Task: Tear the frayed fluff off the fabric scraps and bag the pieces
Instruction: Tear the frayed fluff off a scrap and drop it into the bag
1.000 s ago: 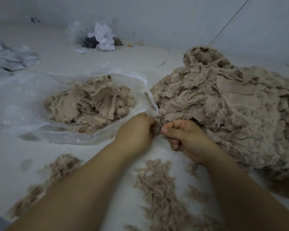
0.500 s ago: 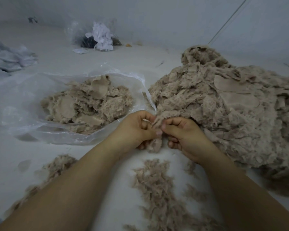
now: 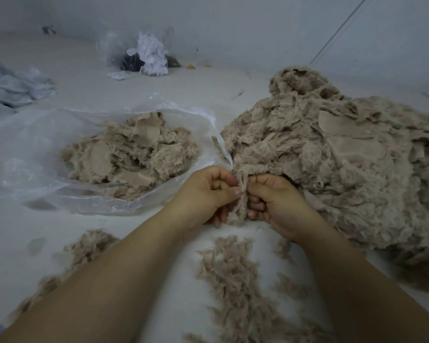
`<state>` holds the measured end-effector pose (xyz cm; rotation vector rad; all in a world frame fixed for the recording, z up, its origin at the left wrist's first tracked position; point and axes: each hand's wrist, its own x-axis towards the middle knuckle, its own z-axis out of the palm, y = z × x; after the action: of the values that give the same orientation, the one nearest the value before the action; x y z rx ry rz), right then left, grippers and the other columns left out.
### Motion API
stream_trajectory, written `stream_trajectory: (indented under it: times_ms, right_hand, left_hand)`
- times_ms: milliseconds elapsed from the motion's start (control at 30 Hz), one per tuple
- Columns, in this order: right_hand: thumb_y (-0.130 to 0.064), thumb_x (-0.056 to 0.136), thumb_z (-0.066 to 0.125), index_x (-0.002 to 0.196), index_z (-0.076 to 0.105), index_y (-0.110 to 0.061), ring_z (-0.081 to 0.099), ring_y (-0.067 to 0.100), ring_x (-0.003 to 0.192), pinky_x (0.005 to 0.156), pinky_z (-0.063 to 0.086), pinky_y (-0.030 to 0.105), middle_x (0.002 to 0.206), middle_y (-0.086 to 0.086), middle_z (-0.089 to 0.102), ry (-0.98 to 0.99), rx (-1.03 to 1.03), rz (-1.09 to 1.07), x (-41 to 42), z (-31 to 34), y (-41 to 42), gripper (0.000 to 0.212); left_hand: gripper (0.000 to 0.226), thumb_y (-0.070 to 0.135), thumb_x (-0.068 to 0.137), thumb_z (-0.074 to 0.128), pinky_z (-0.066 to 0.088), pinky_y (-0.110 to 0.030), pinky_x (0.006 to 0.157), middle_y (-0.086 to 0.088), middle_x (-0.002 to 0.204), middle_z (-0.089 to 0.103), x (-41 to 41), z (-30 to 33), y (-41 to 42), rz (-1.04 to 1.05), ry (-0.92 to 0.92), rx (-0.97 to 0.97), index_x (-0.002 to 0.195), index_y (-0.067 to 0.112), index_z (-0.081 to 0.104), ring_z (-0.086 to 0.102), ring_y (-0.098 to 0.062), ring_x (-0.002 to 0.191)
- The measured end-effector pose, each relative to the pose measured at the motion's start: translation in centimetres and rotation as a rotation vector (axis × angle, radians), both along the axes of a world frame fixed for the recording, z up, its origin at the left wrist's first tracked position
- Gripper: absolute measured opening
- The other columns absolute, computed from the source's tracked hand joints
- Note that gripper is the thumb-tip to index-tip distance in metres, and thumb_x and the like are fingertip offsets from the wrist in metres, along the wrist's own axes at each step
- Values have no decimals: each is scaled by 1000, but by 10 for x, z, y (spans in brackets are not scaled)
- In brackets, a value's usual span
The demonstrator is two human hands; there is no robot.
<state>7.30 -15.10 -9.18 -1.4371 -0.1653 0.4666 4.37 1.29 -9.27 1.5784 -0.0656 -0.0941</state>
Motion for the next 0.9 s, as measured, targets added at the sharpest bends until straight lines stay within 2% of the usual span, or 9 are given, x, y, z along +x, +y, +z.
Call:
stream_trajectory:
  times_ms: [133, 233, 333, 467, 567, 633, 700, 800, 900]
  right_hand:
    - [-6, 98, 50, 82, 68, -8, 36, 5, 42, 45, 48, 21, 54, -1, 42, 7, -11, -19, 1, -1, 0, 25]
    - [-27, 91, 63, 65, 60, -12, 40, 8, 45, 45, 49, 23, 56, 3, 45, 6, 28, -28, 1, -2, 0, 30]
    - [-40, 70, 71, 58, 68, -18, 43, 8, 47, 48, 50, 22, 55, 0, 48, -47, 5, 23, -1, -1, -1, 26]
    - [-32, 65, 76, 81, 72, -12, 48, 6, 50, 48, 50, 21, 58, -1, 54, -51, 5, 48, -2, 0, -2, 26]
    - [-20, 77, 75, 92, 65, -6, 55, 4, 53, 49, 51, 20, 61, -4, 61, -49, -30, 42, -1, -1, -3, 23]
    - [-4, 87, 67, 92, 65, -3, 52, 5, 52, 48, 51, 21, 62, 1, 56, -47, -55, 7, 0, -1, -1, 6]
    - [3, 92, 57, 90, 65, -1, 48, 7, 50, 47, 51, 23, 63, 4, 52, -43, -67, -16, 1, -1, 0, 9]
    - [-3, 95, 55, 71, 68, -12, 47, 9, 50, 46, 49, 24, 63, 4, 52, -16, 8, -2, -1, 1, -1, 29]
    - [-8, 90, 64, 78, 69, -12, 50, 9, 54, 49, 51, 22, 65, 2, 56, -61, -26, 54, -2, 1, -3, 14]
  left_hand:
    - [13, 11, 89, 70, 31, -16, 32, -9, 47, 57, -1, -1, -4, 37, -18, 124, 82, 7, 61, 46, -13, 29]
    - [13, 4, 91, 64, 32, -16, 32, -3, 41, 54, -1, -3, -7, 75, -38, 205, 78, 5, 62, 45, -11, 28]
    - [15, -1, 91, 58, 32, -16, 31, 1, 40, 52, -1, -3, -8, 95, -36, 214, 76, 4, 61, 45, -10, 29]
    - [17, 1, 91, 56, 30, -15, 32, 2, 40, 51, -1, -1, -9, 113, -35, 204, 74, 6, 59, 44, -11, 30]
    - [26, -1, 90, 54, 29, -15, 32, 1, 44, 51, -1, 0, -8, 120, -28, 173, 67, 10, 54, 44, -13, 31]
    - [31, -6, 89, 50, 29, -14, 34, -3, 46, 48, -1, 1, -9, 115, -10, 126, 63, 11, 50, 41, -14, 31]
    - [32, -8, 88, 47, 28, -15, 34, -4, 47, 44, -1, 2, -9, 108, 12, 70, 62, 10, 50, 37, -14, 31]
    - [36, -6, 91, 46, 27, -16, 33, -3, 46, 41, -1, 4, -8, 119, 29, 27, 58, 10, 46, 35, -14, 31]
    - [38, -4, 92, 45, 26, -17, 33, -2, 47, 40, 0, 5, -8, 118, 52, -1, 57, 11, 45, 33, -15, 32]
